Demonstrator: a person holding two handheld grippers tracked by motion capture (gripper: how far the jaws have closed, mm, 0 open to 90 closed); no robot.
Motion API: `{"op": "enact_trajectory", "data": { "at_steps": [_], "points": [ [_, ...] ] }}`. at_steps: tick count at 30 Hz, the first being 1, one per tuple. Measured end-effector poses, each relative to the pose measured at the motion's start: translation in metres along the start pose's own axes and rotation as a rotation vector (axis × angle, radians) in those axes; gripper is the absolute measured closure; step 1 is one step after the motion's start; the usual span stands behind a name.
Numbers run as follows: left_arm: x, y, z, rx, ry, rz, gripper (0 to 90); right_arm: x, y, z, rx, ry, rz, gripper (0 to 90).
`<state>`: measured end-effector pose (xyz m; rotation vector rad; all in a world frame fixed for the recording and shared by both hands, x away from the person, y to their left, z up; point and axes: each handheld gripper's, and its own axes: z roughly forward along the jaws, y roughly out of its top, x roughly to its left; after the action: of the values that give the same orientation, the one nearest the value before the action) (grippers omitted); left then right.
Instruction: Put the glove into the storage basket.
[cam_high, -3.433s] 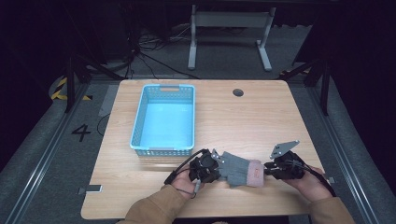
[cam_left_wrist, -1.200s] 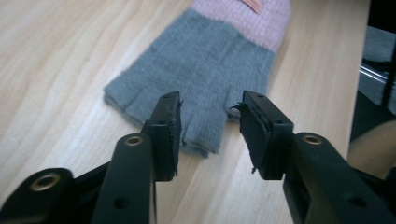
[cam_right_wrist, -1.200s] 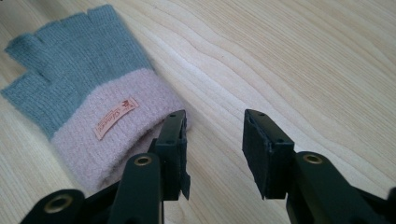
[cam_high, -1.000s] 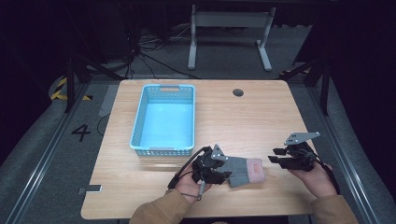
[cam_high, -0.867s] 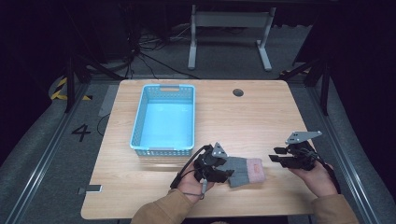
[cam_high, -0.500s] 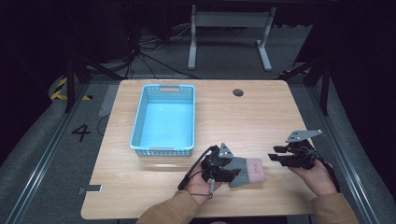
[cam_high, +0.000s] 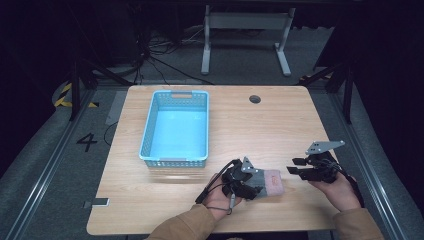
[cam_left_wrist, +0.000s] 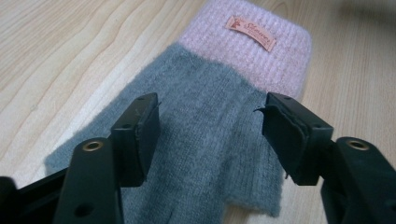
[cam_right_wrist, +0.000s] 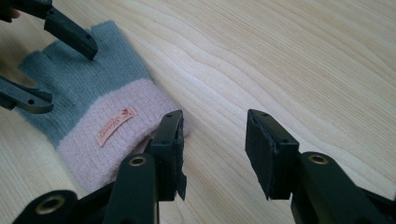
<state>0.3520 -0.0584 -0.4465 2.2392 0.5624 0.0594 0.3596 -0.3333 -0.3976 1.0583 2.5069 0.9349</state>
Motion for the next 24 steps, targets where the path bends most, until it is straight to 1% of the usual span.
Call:
{"op": "enact_trajectory", "data": {
  "at_steps": [2, 3, 6, 9, 17, 19, 21, 23, 24],
  "points": [
    [0.0, 0.0, 0.001, -0.001, 0.008, 0.001, 35.1, 0.0, 0.0, 0.0, 0.0, 0.0, -0.001, 57.5],
    [0.0, 0.0, 0.002, 0.006, 0.012, -0.002, 33.9, 0.0, 0.0, 0.0, 0.0, 0.0, -0.001, 57.4],
    [0.0, 0.0, 0.005, 0.025, 0.03, 0.014, 31.4, 0.0, 0.0, 0.001, 0.0, 0.002, 0.0, 56.7],
    [0.0, -0.001, 0.007, 0.037, 0.031, 0.027, 29.4, 0.0, 0.0, 0.001, 0.0, 0.003, 0.001, 56.0],
    [0.001, -0.002, 0.013, 0.043, 0.046, 0.026, 23.5, 0.0, -0.001, 0.002, 0.002, 0.005, 0.005, 55.1],
    [0.0, -0.003, 0.014, 0.045, 0.052, 0.04, 22.0, 0.0, -0.001, 0.001, 0.0, 0.005, 0.007, 54.6],
    [-0.001, -0.003, 0.014, 0.057, 0.067, 0.05, 21.0, 0.0, -0.001, 0.001, 0.0, 0.004, 0.008, 54.0],
    [-0.003, -0.004, 0.015, 0.053, 0.081, 0.066, 21.0, 0.0, -0.001, 0.001, 0.001, 0.005, 0.01, 54.3],
    [-0.004, -0.004, 0.015, 0.054, 0.084, 0.065, 21.0, 0.0, -0.001, 0.002, 0.001, 0.005, 0.01, 54.3]
  ]
}}
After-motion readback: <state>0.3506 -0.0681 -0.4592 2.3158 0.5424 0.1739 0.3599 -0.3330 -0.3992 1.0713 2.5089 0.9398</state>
